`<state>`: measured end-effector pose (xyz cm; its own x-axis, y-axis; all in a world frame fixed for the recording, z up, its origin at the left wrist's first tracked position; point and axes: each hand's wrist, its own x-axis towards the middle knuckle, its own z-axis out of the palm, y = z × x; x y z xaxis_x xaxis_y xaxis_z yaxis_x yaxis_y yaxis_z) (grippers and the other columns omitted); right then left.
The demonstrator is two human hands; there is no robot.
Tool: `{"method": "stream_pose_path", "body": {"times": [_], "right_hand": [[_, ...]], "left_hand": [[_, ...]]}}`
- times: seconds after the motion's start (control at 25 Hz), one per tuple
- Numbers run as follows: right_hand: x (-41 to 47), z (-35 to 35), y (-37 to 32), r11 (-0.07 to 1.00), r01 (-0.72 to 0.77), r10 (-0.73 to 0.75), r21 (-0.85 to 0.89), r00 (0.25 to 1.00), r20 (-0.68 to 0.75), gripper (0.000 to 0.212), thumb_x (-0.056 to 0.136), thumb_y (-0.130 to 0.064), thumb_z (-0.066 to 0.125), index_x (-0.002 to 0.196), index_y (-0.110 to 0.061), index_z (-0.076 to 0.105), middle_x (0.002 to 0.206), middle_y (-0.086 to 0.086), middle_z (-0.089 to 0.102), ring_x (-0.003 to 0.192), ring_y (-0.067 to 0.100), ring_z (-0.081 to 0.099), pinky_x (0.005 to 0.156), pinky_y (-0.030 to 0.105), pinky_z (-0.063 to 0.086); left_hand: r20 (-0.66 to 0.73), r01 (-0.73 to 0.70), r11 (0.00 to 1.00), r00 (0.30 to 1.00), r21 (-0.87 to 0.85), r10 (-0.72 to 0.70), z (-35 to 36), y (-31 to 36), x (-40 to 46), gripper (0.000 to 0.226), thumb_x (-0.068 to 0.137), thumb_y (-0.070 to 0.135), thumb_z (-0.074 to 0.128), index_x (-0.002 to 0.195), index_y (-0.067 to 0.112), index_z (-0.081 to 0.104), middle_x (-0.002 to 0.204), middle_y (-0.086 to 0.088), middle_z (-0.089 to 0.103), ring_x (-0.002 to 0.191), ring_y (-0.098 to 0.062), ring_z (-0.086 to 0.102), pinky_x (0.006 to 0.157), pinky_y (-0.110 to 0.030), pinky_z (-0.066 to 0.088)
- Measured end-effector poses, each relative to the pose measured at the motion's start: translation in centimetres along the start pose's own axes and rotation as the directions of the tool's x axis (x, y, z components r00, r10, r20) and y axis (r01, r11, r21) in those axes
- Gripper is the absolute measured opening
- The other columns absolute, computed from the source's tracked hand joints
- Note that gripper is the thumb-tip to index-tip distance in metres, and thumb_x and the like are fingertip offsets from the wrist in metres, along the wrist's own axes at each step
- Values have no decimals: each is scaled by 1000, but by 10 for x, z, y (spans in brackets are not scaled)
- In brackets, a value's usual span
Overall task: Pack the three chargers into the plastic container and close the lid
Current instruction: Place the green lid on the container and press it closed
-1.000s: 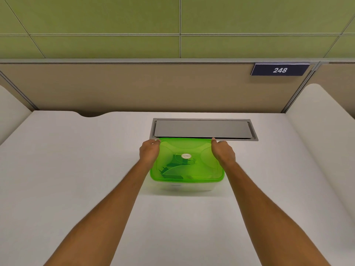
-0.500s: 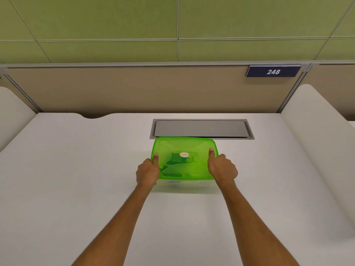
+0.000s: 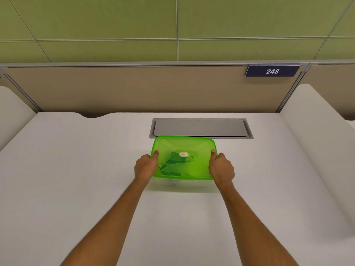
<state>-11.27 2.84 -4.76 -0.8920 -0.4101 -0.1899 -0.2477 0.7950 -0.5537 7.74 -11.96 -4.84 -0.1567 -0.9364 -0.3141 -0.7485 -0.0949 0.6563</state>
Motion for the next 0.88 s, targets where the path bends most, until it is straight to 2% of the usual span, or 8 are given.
{"method": "stream_pose_path", "body": {"times": [0.12, 0.2, 0.28, 0.36, 0.48, 0.64, 0.8, 0.88], "right_hand": [[3, -2, 1, 994, 67, -67, -91, 998, -4, 58, 98, -53, 22, 108, -9, 57, 106, 20, 66, 99, 39, 60, 76, 39, 44], [5, -3, 0, 983, 106, -107, -149, 994, 2, 57, 98, -53, 23, 106, -9, 58, 105, 19, 67, 98, 38, 61, 74, 39, 44], [7, -2, -4, 978, 115, -114, -176, 993, 18, 53, 99, -49, 24, 110, -8, 56, 110, 19, 65, 101, 39, 60, 75, 39, 43], [12, -2, -11, 991, 79, -70, -110, 994, 84, 45, 99, -39, 27, 119, -6, 50, 120, 18, 59, 108, 41, 57, 81, 42, 42], [23, -6, -33, 996, -11, -9, 91, 976, 218, 46, 91, -27, 35, 134, -9, 40, 133, 17, 50, 117, 39, 51, 91, 43, 39], [37, -3, -58, 987, -4, -32, 163, 975, 220, 51, 92, -35, 36, 141, -20, 40, 136, 12, 54, 121, 35, 51, 94, 39, 40], [48, 5, -56, 986, -70, 41, 155, 982, 184, 53, 96, -50, 37, 131, -13, 51, 133, 15, 57, 121, 34, 53, 96, 38, 41], [53, 7, -53, 981, -102, 68, 168, 978, 197, 56, 95, -52, 37, 128, -9, 55, 133, 15, 57, 120, 35, 54, 95, 38, 42]], "left_hand": [[184, 19, 960, 982, -280, 35, -4, 23, 24, 43, 96, 37, 43, 129, 12, 51, 134, -14, 53, 120, -31, 50, 100, -39, 42], [252, 61, 919, 967, -389, 43, -7, 36, 37, 47, 98, 37, 41, 138, 13, 44, 142, -13, 47, 127, -32, 46, 108, -47, 38], [248, 98, 906, 969, -413, 8, -7, 40, 47, 48, 96, 41, 44, 133, 11, 51, 132, -15, 55, 120, -34, 52, 105, -48, 42], [156, 57, 925, 988, -376, 2, -6, 42, 48, 41, 94, 45, 48, 104, 10, 66, 107, -14, 64, 100, -32, 59, 89, -38, 49], [-14, -14, 948, 1000, -318, 10, -1, 37, 45, 50, 90, 49, 52, 54, 15, 46, 60, -5, 51, 68, -27, 49, 55, -32, 33], [-12, -32, 927, 999, -374, 29, -2, 35, 44, 42, 91, 45, 55, 65, 12, 59, 63, -3, 54, 69, -25, 50, 60, -29, 37], [155, 89, 824, 988, -559, -2, -3, 26, 45, 39, 95, 40, 50, 105, 6, 67, 104, -17, 66, 96, -33, 62, 92, -46, 52], [139, 66, 861, 990, -505, 5, -2, 26, 47, 34, 95, 41, 48, 94, 14, 69, 100, -14, 65, 92, -29, 61, 93, -49, 49]]}}
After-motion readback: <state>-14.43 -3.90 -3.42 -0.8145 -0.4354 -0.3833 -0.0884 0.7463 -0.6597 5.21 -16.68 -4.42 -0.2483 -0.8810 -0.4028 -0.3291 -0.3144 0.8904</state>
